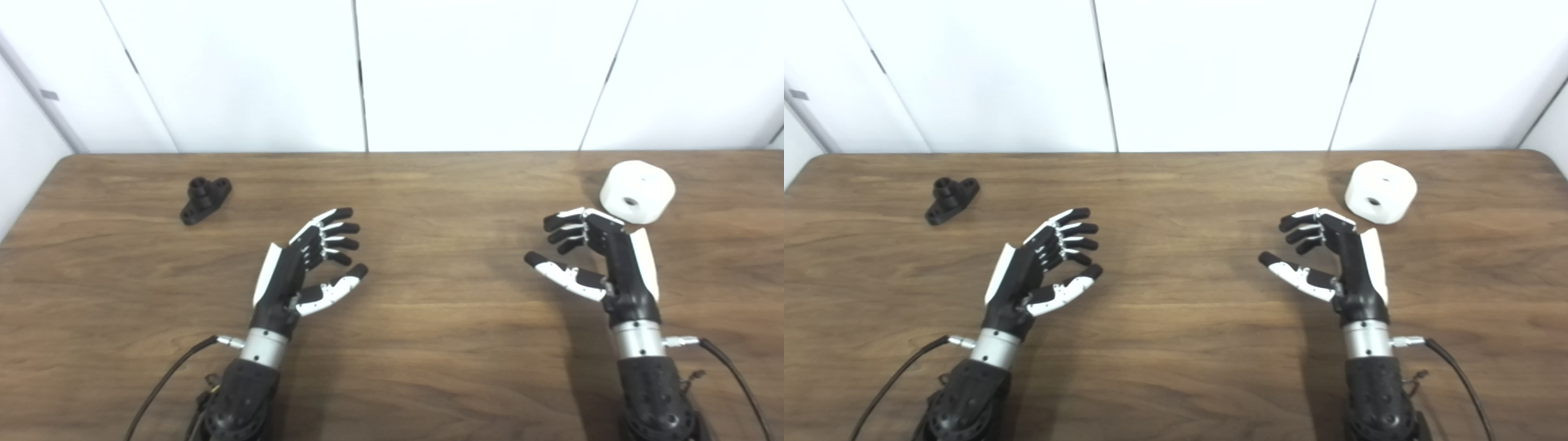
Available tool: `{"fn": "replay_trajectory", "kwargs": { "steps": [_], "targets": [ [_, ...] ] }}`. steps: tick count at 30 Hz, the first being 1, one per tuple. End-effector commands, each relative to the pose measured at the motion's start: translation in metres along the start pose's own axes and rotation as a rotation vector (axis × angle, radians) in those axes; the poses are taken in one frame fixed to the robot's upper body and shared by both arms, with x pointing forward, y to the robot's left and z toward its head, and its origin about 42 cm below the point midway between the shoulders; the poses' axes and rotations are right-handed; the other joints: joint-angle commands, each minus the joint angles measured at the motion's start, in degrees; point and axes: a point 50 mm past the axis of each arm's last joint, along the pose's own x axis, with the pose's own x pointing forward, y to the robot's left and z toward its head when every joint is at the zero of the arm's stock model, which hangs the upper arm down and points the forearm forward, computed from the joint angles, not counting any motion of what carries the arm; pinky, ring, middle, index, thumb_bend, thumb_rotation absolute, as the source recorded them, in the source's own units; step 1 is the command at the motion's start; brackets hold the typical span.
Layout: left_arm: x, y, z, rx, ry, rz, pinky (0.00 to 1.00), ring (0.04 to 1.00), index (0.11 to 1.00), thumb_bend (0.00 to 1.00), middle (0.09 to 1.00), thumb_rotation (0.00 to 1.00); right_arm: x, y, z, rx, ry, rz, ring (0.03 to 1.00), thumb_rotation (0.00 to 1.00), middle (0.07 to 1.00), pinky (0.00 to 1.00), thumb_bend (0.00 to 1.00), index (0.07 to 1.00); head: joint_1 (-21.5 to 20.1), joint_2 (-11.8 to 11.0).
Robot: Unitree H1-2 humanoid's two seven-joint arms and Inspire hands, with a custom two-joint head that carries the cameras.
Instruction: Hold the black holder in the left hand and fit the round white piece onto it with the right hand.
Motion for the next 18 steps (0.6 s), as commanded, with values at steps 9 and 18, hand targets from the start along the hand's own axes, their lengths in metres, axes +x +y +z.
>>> {"fn": "replay_trajectory", "kwargs": {
  "steps": [9, 18],
  "targets": [
    [0.009, -0.028, -0.011, -0.004, -0.002, -0.016, 0.54, 0.668, 0.758, 0.55, 0.756, 0.06, 0.009, -0.020, 0.004, 0.017, -0.086, -0.024, 0.551, 0.12, 0.639, 0.43, 0.50, 0.496, 11.36, -5.13],
    [0.013, -0.030, -0.014, 0.019, 0.002, 0.024, 0.58, 0.677, 0.727, 0.58, 0.754, 0.08, 0.011, -0.018, 0.003, -0.046, -0.098, -0.041, 0.519, 0.12, 0.627, 0.37, 0.50, 0.496, 11.97, -5.65]
  ]
}}
